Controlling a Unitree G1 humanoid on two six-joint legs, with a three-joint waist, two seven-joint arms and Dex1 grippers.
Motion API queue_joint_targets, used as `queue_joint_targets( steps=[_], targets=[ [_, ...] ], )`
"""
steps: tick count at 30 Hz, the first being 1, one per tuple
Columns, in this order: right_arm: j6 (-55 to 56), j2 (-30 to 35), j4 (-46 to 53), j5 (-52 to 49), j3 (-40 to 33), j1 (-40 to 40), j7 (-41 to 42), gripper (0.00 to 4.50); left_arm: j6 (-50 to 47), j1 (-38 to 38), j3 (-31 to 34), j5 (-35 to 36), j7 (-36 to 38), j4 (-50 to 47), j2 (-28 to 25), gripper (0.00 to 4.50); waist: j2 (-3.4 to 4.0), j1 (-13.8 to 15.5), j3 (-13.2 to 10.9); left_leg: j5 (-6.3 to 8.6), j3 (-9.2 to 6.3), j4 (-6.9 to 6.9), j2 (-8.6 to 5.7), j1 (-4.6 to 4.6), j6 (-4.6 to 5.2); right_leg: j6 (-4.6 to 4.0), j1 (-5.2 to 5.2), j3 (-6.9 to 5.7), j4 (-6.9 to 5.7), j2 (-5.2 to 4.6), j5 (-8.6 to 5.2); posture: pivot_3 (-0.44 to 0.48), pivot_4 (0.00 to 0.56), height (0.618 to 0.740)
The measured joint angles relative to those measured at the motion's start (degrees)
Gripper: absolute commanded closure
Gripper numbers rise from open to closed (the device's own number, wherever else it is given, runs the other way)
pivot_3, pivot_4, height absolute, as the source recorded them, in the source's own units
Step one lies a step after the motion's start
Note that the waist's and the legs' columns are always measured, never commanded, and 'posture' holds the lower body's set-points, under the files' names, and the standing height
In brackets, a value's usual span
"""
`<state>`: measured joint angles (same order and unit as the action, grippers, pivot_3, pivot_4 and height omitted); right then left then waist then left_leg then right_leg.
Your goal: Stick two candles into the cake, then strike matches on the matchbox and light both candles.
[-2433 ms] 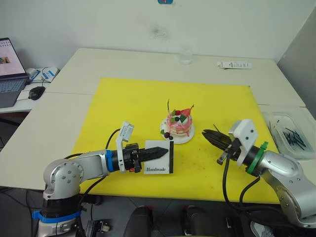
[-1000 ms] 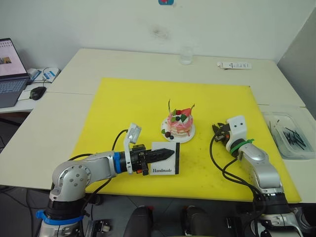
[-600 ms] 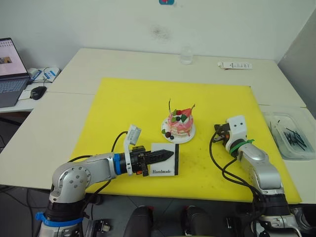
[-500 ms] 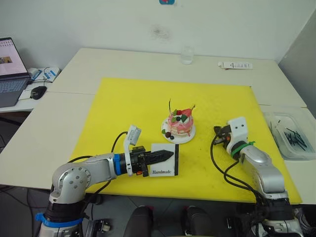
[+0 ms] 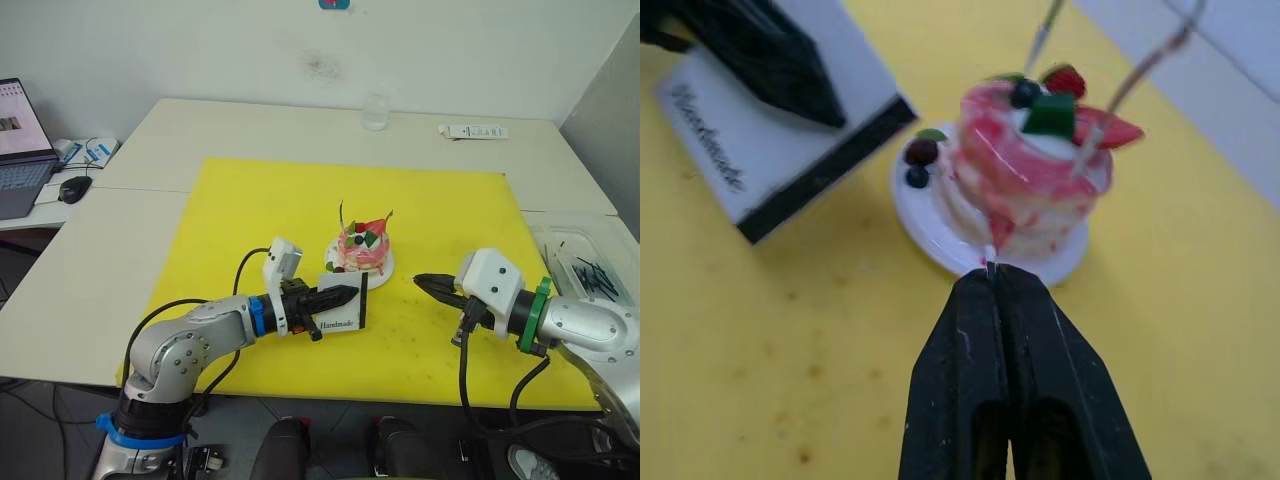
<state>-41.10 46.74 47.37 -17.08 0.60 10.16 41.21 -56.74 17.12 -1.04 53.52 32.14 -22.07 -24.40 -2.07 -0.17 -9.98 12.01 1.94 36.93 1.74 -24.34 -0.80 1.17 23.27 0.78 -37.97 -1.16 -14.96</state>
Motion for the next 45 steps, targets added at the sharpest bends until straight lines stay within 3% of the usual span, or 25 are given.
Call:
queue_joint_targets(
  steps=[8, 24, 45],
  targets=[
    [-1.26, 2.29, 1.58, 3.01, 9.88, 5.18, -0.09, 4.48, 3.35, 0.87, -2.17, -3.64, 2.4, 1.76, 0.71, 4.5, -0.01, 0.05, -0.01, 0.0, -0.02, -0.02, -0.03, -0.05, 0.0, -0.01, 0.02, -0.03, 0.02, 0.01, -0.03, 0.0, 0.15, 0.738],
    [4.36, 0.01, -4.07, 16.04, 20.61, 12.94, -0.41, 4.48, 8.63, -0.52, -3.71, -10.18, 4.71, 2.63, 1.25, 4.5, -0.01, 0.03, -0.01, 0.0, -0.02, 0.0, -0.02, -0.04, 0.0, 0.0, 0.02, -0.04, 0.0, 0.0, -0.02, 0.0, 0.15, 0.738],
    [5.36, -2.24, -6.51, 20.93, 22.5, 12.35, 1.18, 4.48, 8.24, -0.64, -3.48, -10.97, 2.69, 2.36, 2.2, 4.5, -0.01, 0.04, -0.01, 0.0, -0.03, 0.02, -0.01, -0.04, 0.0, 0.0, 0.02, -0.05, -0.03, 0.0, -0.01, 0.0, 0.15, 0.738]
  ],
)
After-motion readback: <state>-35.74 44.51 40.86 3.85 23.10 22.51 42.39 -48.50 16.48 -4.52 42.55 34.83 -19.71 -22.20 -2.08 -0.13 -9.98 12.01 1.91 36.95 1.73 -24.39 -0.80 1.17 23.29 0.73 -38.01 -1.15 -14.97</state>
